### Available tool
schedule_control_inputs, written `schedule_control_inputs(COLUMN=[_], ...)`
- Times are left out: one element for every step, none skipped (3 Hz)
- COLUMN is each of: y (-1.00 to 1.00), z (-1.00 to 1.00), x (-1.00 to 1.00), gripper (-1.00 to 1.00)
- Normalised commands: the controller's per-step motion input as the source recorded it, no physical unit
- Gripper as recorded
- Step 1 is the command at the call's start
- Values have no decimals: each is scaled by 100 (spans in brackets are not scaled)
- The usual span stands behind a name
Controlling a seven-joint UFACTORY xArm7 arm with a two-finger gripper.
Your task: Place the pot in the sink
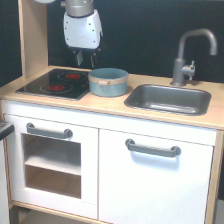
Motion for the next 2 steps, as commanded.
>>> schedule_control_inputs(y=[18, 13], z=[-78, -76], x=[10, 8], gripper=[100, 100])
